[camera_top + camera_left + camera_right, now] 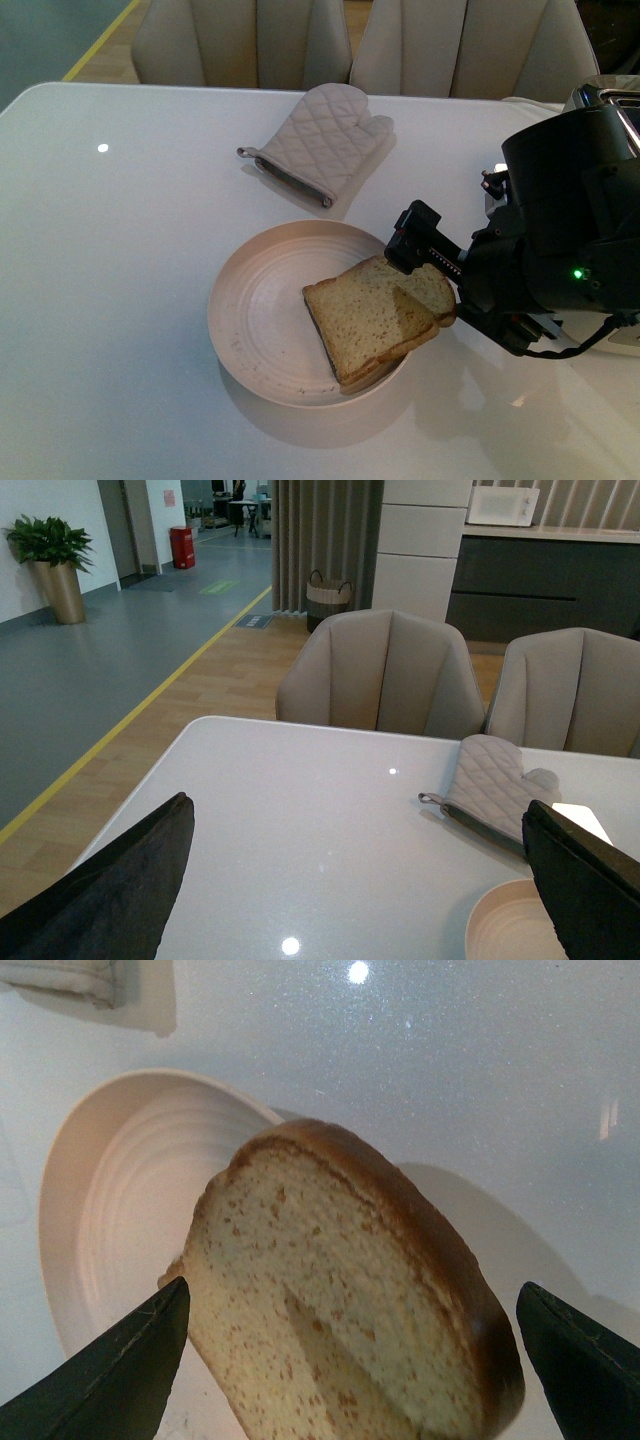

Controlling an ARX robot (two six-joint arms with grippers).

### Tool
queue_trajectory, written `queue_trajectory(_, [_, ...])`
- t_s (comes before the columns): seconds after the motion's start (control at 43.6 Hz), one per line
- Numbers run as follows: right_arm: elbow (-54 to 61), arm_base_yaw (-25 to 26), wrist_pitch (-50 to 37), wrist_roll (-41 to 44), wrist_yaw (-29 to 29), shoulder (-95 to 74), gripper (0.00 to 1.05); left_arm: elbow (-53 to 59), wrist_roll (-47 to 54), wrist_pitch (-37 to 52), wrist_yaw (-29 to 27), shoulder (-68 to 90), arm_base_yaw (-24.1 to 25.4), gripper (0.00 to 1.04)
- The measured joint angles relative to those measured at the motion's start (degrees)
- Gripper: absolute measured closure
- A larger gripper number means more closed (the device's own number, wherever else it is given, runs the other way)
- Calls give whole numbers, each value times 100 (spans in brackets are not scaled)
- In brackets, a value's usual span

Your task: Put bread into toaster

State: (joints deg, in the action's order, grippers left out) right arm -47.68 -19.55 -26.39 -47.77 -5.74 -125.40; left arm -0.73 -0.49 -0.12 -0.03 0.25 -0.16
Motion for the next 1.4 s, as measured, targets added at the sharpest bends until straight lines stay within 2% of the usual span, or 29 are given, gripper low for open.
queue_trajectory(0.206, [-321,22,-39,-262,-140,-330,9,0,0,0,0,0,0,7])
queue_trajectory(0.573, [-190,42,-280,-802,-426,-306,75,0,0,0,0,0,0,7])
queue_trajectory(0.757, [-44,87,-374,-977,-573,-33,97,0,0,0,0,0,0,7])
queue_trajectory(0.849, [-4,114,-378,-1019,-590,157,101,0,0,0,0,0,0,7])
queue_trajectory(1.17, [20,387,48,-896,-568,1729,101,0,0,0,0,0,0,7])
queue_trajectory(1.261, [-168,608,546,-503,-393,2542,101,0,0,0,0,0,0,7])
queue_trajectory(1.399, [-765,1051,1556,726,81,3569,101,0,0,0,0,0,0,7])
